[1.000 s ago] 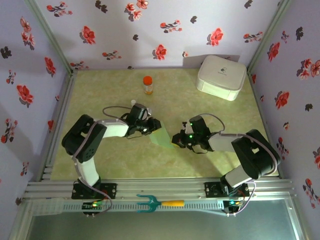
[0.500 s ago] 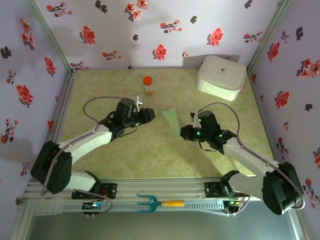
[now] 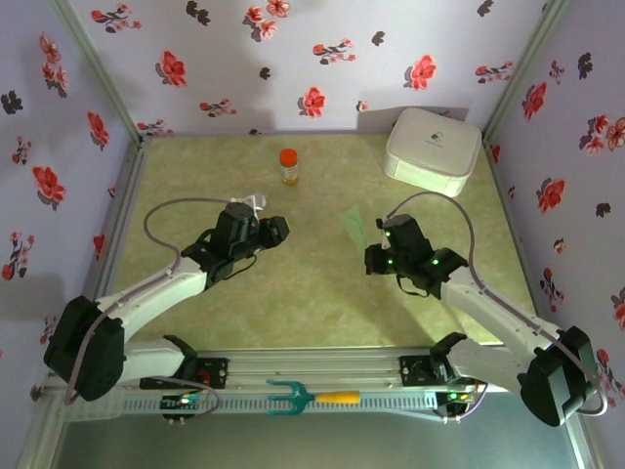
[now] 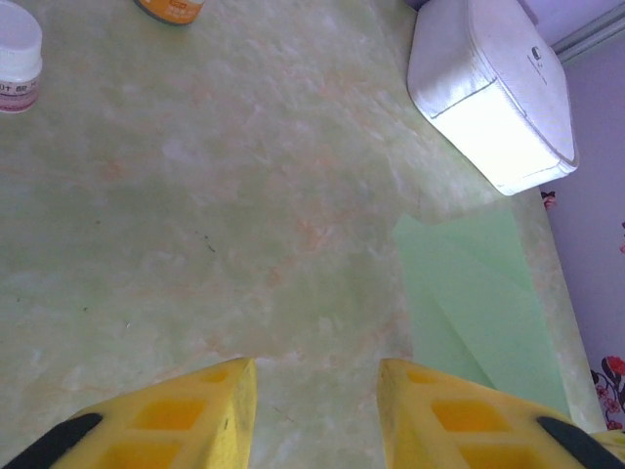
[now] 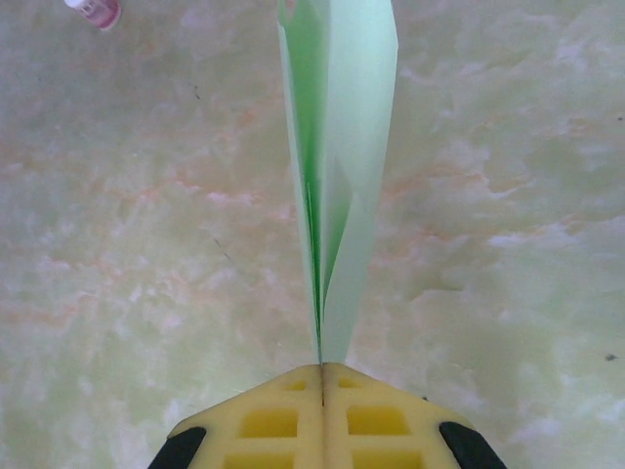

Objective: Fold a paper plane with a square sheet of paper (pick it up from the middle)
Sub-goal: Turn over the paper at the center of the table.

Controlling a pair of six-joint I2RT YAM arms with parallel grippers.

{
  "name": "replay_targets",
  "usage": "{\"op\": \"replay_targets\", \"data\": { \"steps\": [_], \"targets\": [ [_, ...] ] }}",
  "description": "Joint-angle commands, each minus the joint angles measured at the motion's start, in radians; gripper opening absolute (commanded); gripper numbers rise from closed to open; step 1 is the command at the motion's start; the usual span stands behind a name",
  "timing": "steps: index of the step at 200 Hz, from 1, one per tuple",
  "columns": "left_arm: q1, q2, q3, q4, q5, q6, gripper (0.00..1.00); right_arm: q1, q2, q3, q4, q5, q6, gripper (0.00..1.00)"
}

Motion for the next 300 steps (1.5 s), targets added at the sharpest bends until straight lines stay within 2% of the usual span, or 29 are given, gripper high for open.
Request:
{"op": "replay_targets", "data": {
  "steps": [1,97,124,157,177,215,300],
  "targets": [
    [-0.003,-0.002,-0.006,-0.004,-0.018,0.017,0.41,0.035,-0.003,0.048,-0.068,0.133,-0.049,0.01],
    [0.013,-0.022,-0.029,-0.014,-0.012,0.013,0.57,0.217,0.052,0.148,-0.222,0.590,-0.119,0.00],
    [0.028,-0.044,-0.045,-0.014,-0.012,-0.002,0.59,0.218,0.073,0.148,-0.210,0.592,-0.092,0.00],
    [0.029,-0.071,-0.085,0.026,0.022,-0.038,0.60,0.218,0.106,0.185,-0.258,0.590,0.111,0.00],
    [0.031,-0.090,-0.092,0.012,0.026,-0.046,0.60,0.218,0.132,0.220,-0.296,0.563,0.171,0.00],
    [0.040,-0.084,-0.073,-0.029,0.035,-0.029,0.61,0.217,0.136,0.260,-0.368,0.592,0.170,0.00],
    [0.047,-0.034,0.014,-0.079,0.076,0.000,0.61,0.201,0.106,0.269,-0.384,0.611,0.162,0.00]
  ]
}}
